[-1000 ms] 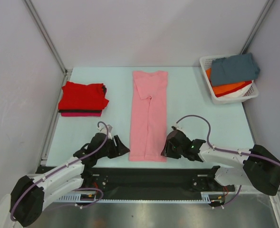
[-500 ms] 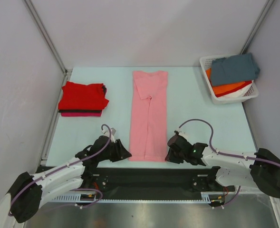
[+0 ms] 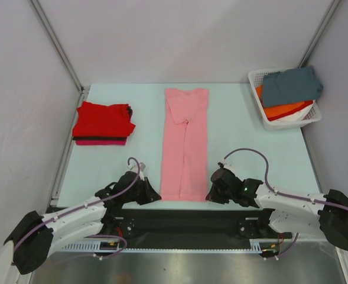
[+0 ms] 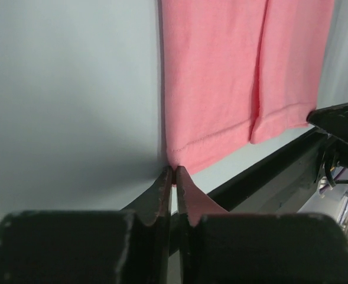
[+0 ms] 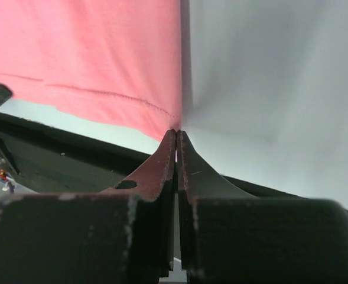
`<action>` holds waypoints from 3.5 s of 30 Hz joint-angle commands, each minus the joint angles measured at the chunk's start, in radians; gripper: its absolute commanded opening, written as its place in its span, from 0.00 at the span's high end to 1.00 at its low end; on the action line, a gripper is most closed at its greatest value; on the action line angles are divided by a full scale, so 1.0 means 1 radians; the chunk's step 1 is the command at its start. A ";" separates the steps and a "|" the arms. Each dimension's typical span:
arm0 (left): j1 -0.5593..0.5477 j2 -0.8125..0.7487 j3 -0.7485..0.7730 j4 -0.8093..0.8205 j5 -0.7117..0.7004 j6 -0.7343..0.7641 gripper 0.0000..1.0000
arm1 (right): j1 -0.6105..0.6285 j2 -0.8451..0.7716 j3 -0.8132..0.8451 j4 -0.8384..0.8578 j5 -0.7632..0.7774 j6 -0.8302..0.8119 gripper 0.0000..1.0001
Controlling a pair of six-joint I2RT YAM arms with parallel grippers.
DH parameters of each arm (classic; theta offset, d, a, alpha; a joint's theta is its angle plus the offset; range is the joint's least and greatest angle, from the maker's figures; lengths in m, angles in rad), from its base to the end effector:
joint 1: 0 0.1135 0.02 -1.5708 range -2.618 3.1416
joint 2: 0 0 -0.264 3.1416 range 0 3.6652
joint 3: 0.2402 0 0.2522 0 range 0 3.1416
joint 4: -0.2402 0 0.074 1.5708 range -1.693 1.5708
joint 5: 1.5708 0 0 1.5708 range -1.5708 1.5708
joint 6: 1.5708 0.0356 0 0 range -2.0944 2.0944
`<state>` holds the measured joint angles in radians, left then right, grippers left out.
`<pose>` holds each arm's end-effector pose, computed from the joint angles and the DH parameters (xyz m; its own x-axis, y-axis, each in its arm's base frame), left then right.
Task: Fold and stack the t-shirts
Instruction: Fold the tshirt
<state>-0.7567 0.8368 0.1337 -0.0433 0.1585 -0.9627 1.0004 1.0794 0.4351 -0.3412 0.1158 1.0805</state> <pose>0.1044 -0.1063 0.1228 -0.9076 -0.2577 -0.3315 0.0302 0.7473 -0.6638 0.1048 0.1558 0.1559 -0.9191 0.1902 -0.3451 0.0196 0.8968 0.4420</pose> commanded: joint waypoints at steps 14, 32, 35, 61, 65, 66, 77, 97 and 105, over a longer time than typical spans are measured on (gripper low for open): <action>0.060 0.019 0.184 0.031 -0.017 0.004 1.00 | -0.255 -0.107 0.123 -0.071 -0.103 -0.200 1.00; 0.350 0.580 0.570 0.279 0.081 0.045 0.99 | -0.602 0.456 0.629 0.018 -0.240 -0.433 1.00; 0.375 0.671 0.609 0.324 0.102 0.027 1.00 | -0.625 0.553 0.706 0.013 -0.252 -0.444 1.00; 0.467 1.051 0.967 0.329 0.142 0.033 0.58 | -0.718 0.942 1.105 -0.016 -0.257 -0.475 0.36; 0.473 1.029 1.018 0.229 0.096 0.105 0.30 | -0.715 0.900 1.075 0.001 -0.237 -0.485 0.15; 0.473 1.006 0.982 0.217 0.086 0.116 0.28 | -0.715 0.874 1.047 0.017 -0.243 -0.487 0.15; 0.412 0.694 0.623 0.200 0.039 0.228 0.28 | -0.671 0.574 0.518 0.263 -0.389 -0.485 0.41; 0.358 0.780 0.501 0.287 0.076 0.220 0.40 | -0.611 0.605 0.409 0.280 -0.349 -0.475 0.59; 0.352 0.786 0.500 0.289 0.076 0.216 0.49 | -0.620 0.643 0.398 0.332 -0.406 -0.464 0.81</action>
<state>-0.3954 1.6104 0.6495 0.2302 0.2237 -0.7589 0.3820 1.7008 0.8417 -0.0471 -0.2745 0.6113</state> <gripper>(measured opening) 0.529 0.228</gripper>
